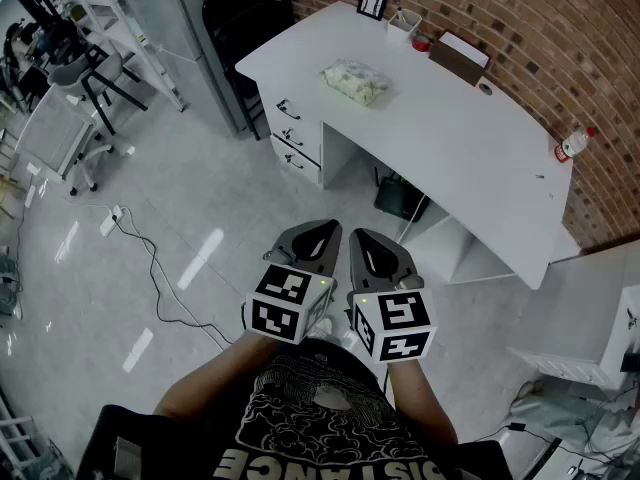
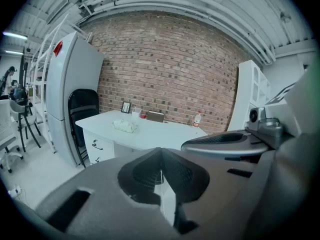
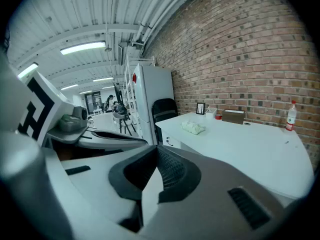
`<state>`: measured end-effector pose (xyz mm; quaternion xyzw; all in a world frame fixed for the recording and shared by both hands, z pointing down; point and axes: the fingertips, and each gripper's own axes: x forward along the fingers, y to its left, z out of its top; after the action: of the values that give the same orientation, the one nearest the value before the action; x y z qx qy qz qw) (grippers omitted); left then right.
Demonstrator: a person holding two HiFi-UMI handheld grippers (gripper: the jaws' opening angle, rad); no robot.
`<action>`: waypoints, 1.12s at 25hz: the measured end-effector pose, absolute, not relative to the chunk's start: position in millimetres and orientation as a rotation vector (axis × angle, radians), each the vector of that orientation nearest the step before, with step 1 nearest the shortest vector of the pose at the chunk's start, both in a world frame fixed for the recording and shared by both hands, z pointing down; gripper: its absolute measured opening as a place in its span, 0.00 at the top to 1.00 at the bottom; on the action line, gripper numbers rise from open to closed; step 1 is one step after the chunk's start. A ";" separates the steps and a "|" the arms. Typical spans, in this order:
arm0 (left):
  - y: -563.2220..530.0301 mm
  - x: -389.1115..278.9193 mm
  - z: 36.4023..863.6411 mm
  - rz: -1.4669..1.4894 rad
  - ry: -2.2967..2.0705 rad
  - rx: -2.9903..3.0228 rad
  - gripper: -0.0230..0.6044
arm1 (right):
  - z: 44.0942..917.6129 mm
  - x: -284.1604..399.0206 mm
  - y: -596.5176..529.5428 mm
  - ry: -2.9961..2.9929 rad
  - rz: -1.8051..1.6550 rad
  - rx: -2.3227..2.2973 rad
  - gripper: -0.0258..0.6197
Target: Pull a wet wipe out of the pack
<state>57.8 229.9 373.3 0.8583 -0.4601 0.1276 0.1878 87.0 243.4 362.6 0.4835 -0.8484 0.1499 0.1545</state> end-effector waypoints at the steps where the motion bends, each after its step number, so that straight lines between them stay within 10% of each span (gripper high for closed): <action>1: 229.1 59.2 373.2 0.359 -1.296 2.418 0.94 | 362.9 88.7 242.4 -2.429 0.428 1.388 0.93; 28: 157.8 42.3 383.7 0.324 -1.294 2.423 0.94 | 371.0 62.7 169.5 -2.415 0.374 1.374 0.93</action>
<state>42.3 157.8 383.7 0.8606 -0.4596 0.1151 0.1867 62.7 169.5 371.0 0.4831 -0.8491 0.1314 0.1685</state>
